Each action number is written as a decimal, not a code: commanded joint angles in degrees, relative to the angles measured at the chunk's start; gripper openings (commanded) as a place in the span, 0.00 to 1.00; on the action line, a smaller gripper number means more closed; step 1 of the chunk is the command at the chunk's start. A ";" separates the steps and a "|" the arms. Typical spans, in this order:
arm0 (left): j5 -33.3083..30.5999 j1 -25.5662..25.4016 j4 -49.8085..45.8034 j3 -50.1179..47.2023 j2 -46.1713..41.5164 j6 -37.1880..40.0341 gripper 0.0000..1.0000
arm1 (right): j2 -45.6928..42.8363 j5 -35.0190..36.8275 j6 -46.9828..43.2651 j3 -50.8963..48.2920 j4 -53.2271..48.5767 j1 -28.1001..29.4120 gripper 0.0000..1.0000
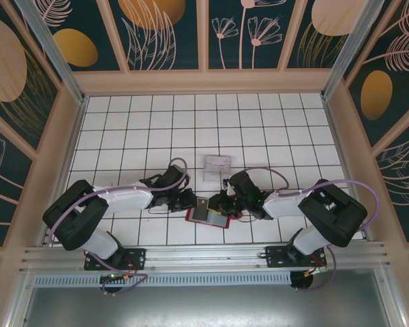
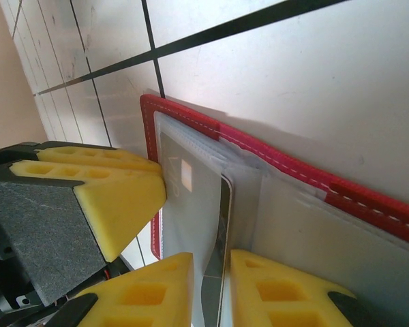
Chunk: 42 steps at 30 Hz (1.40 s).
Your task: Take the credit cards out of the card holder
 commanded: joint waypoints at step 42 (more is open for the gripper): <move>-0.85 -0.42 -8.78 -2.24 -5.19 -3.66 0.23 | -5.54 1.91 -3.59 3.52 -13.49 0.31 0.24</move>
